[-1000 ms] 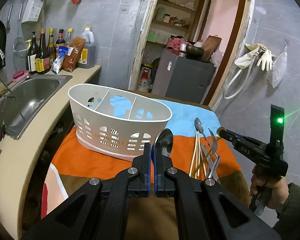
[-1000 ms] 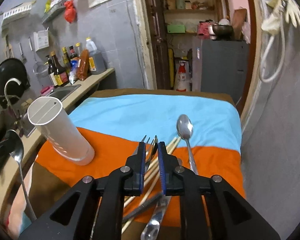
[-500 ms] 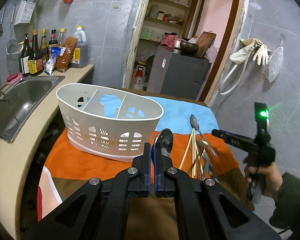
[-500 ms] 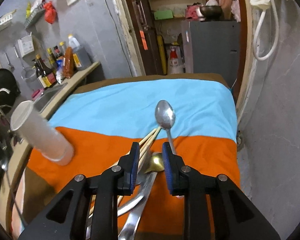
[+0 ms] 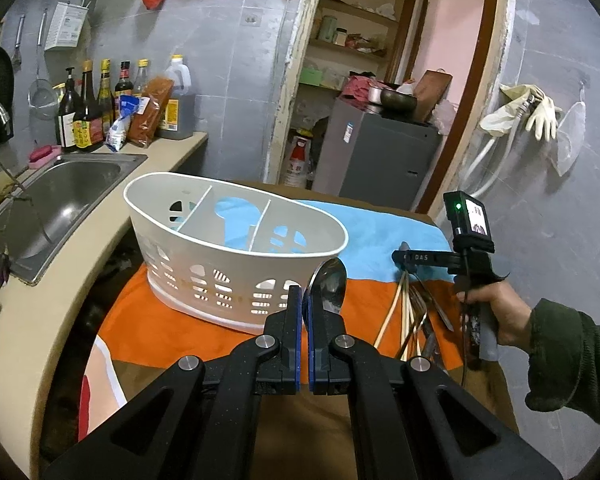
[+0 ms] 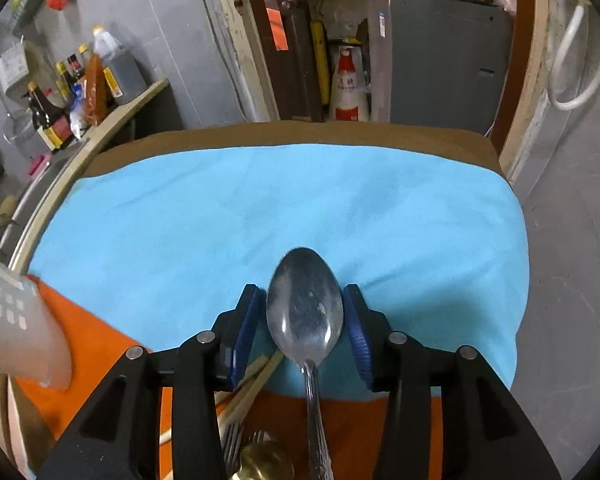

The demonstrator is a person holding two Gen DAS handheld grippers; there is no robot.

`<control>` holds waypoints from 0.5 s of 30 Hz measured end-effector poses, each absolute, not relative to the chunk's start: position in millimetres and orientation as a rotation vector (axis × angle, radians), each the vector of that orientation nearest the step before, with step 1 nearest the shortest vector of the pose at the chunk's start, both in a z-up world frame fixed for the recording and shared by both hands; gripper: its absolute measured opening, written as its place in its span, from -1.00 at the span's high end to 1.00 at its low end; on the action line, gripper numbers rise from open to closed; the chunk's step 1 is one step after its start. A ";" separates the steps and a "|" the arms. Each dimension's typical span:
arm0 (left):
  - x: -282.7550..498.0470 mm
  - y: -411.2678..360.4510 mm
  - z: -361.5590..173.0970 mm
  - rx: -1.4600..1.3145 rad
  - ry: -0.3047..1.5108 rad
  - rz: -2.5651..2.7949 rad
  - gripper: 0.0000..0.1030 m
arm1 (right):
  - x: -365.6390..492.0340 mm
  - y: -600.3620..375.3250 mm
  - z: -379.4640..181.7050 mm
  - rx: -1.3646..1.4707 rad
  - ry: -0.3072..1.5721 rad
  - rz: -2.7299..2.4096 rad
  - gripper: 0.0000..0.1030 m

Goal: Organize utensils

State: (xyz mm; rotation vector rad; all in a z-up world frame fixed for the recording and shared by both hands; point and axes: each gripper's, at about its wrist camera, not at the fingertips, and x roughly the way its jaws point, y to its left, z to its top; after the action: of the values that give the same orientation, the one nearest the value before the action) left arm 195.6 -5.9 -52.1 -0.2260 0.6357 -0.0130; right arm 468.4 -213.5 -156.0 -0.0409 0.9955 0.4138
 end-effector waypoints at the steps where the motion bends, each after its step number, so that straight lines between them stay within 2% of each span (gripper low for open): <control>1: 195.4 -4.9 -51.8 -0.228 0.635 -0.010 1.00 | 467.9 -212.5 -155.6 -0.050 0.991 0.409 0.31; 7: 192.6 2.3 -41.5 -0.234 0.615 -0.020 1.00 | 447.8 -220.2 -140.5 -0.041 0.935 0.408 0.32; 15: 194.2 23.4 -7.3 -0.227 0.537 -0.054 1.00 | 367.1 -232.6 -57.7 -0.004 0.663 0.429 0.32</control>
State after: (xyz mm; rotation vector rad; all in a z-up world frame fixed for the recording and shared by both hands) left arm 194.2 23.4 -7.3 -0.2267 0.5372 -0.0536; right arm 367.1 -232.6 -57.7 -0.0036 0.6628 0.4293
